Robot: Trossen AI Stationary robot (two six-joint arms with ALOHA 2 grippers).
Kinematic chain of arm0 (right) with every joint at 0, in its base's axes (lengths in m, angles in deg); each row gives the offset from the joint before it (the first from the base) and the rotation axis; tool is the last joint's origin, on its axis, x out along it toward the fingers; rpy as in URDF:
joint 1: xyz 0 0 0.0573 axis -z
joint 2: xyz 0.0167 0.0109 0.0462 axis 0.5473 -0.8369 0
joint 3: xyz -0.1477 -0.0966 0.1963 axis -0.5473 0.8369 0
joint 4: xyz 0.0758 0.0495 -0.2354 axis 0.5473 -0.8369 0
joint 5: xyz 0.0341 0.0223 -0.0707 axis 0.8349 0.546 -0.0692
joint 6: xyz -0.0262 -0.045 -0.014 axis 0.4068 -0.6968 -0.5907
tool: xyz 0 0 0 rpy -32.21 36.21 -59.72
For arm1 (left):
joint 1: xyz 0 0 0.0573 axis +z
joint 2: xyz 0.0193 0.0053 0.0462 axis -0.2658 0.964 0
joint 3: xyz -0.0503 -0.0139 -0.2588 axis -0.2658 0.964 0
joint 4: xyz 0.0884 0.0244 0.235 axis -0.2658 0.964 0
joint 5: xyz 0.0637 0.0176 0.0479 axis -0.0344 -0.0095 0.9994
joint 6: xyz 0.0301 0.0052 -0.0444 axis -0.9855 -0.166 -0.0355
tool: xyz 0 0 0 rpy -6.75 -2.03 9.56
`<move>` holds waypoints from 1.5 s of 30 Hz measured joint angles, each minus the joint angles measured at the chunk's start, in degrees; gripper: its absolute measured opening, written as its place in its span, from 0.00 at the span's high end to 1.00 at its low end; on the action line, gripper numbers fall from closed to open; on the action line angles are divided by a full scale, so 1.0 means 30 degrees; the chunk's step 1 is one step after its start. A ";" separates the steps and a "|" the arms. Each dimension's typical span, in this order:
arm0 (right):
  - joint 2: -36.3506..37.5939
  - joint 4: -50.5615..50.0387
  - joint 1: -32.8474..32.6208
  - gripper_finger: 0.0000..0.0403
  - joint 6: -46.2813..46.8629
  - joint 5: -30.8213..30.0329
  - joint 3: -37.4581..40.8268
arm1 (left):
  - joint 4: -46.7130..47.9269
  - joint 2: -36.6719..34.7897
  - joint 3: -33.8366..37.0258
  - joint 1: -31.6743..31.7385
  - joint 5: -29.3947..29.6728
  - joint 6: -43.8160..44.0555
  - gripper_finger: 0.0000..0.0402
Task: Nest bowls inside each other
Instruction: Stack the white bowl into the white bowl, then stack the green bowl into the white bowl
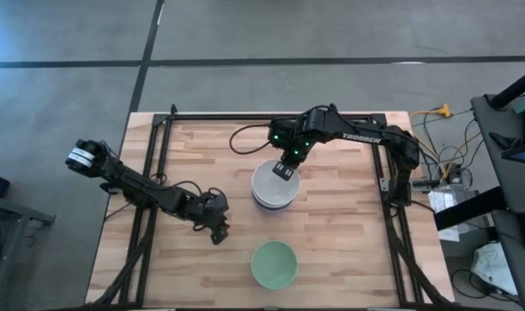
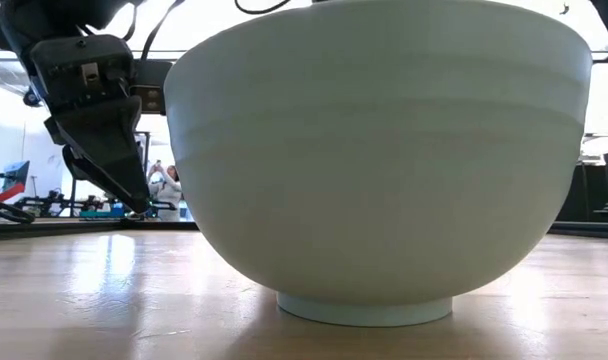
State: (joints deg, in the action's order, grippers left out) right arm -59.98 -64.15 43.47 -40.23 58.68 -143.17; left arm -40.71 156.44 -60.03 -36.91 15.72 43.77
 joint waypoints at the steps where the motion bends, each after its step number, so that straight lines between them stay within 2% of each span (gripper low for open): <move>1: -0.0008 0.0123 0.0000 0.98 0.0000 0.0021 0.0007 | -0.0040 0.0000 0.0000 0.0000 0.0007 -0.0002 0.64; 7: -0.0011 0.1178 -0.0007 0.98 0.0090 0.0885 0.0029 | -0.0259 0.0000 0.0000 0.0000 0.0024 0.0004 0.64; 13: -0.0856 0.0573 0.0040 0.98 0.0066 0.1396 0.0017 | -0.0377 0.0000 0.0000 0.0000 0.0022 0.0012 0.64; 22: -0.1378 0.0411 -0.0051 0.96 0.0066 0.1290 -0.0055 | -0.0411 0.0000 -0.0007 -0.0008 0.0022 0.0048 0.64; 27: -0.1121 0.0348 -0.0098 0.90 0.0002 0.0829 0.0020 | -0.0410 0.0000 -0.0007 -0.0015 0.0022 0.0031 0.64; 38: -0.0656 0.0342 -0.0102 0.68 0.0055 0.0812 0.0051 | -0.0425 0.0000 -0.0007 0.0000 0.0022 -0.0017 0.64; 43: -0.0184 0.0463 -0.0059 0.63 0.0066 0.0801 0.0005 | -0.0543 0.0000 -0.0039 0.0000 0.0015 -0.0005 0.64; 45: -0.0007 0.0420 -0.0051 0.62 0.0066 0.0801 -0.0317 | -0.1609 -0.0004 -0.0051 0.0000 -0.0141 0.0009 0.64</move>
State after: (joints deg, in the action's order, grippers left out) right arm -60.00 -62.88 43.32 -40.03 61.09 -144.12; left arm -45.53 156.42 -60.19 -36.91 15.29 43.80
